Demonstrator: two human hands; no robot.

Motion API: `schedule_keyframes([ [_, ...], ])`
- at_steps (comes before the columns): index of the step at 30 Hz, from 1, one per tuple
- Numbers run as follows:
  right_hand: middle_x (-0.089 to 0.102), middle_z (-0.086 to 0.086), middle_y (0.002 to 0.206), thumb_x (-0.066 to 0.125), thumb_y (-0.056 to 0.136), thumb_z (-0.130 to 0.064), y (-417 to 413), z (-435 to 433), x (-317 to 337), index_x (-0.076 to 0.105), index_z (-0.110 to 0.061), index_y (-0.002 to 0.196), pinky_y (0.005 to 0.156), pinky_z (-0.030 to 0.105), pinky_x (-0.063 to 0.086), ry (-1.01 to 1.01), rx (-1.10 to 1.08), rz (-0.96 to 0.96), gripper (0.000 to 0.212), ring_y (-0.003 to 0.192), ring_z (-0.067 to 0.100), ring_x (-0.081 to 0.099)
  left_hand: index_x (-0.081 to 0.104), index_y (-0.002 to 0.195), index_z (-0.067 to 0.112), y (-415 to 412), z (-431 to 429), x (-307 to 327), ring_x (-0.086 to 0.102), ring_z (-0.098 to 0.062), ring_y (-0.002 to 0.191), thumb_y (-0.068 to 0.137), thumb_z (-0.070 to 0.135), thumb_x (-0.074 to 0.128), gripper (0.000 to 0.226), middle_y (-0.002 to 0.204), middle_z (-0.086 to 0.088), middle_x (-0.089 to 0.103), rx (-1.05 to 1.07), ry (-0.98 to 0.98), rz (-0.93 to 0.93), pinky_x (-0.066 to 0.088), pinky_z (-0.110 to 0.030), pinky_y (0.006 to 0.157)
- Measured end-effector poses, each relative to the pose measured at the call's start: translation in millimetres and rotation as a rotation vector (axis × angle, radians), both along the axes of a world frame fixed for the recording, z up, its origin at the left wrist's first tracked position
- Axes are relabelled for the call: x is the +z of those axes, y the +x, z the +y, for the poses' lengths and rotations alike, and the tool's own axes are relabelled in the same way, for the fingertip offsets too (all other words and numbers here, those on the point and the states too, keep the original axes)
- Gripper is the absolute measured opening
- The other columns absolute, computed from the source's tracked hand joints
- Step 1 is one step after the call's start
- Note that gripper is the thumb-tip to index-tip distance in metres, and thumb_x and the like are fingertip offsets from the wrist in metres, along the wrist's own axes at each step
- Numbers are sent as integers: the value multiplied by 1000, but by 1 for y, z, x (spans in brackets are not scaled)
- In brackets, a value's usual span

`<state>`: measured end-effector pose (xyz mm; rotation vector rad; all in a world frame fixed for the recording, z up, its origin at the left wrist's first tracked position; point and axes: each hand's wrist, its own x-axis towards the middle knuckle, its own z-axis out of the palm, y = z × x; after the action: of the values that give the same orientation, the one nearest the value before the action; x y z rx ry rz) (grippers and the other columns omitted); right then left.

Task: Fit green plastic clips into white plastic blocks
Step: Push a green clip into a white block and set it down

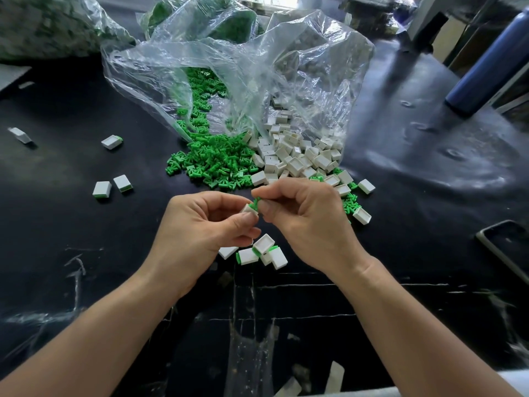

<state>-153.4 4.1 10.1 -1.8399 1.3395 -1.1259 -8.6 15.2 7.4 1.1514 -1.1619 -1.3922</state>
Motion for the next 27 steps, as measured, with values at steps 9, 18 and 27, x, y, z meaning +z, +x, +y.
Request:
schedule_keyframes([
  [9,52,-21,65,67,77,-1,2,2,0,72,-3,84,56,4,36,-87,46,104,8,56,-9,51,68,74,3,2,3,-3,67,-17,52,75,-9,66,12,62,-16,68,-17,-67,-123,54,-21,50],
  [18,57,-11,72,65,77,-1,5,3,-4,72,-1,85,61,4,39,-115,46,77,11,58,-9,51,68,74,7,-1,5,-2,66,-17,51,73,-3,68,9,57,-9,68,25,-93,-127,54,-22,49],
  [27,56,4,102,69,77,-2,9,8,-3,60,-13,122,75,20,47,-93,99,205,47,83,14,58,68,77,4,3,-3,2,68,-19,61,59,19,66,23,69,-11,71,34,120,135,57,-27,55],
])
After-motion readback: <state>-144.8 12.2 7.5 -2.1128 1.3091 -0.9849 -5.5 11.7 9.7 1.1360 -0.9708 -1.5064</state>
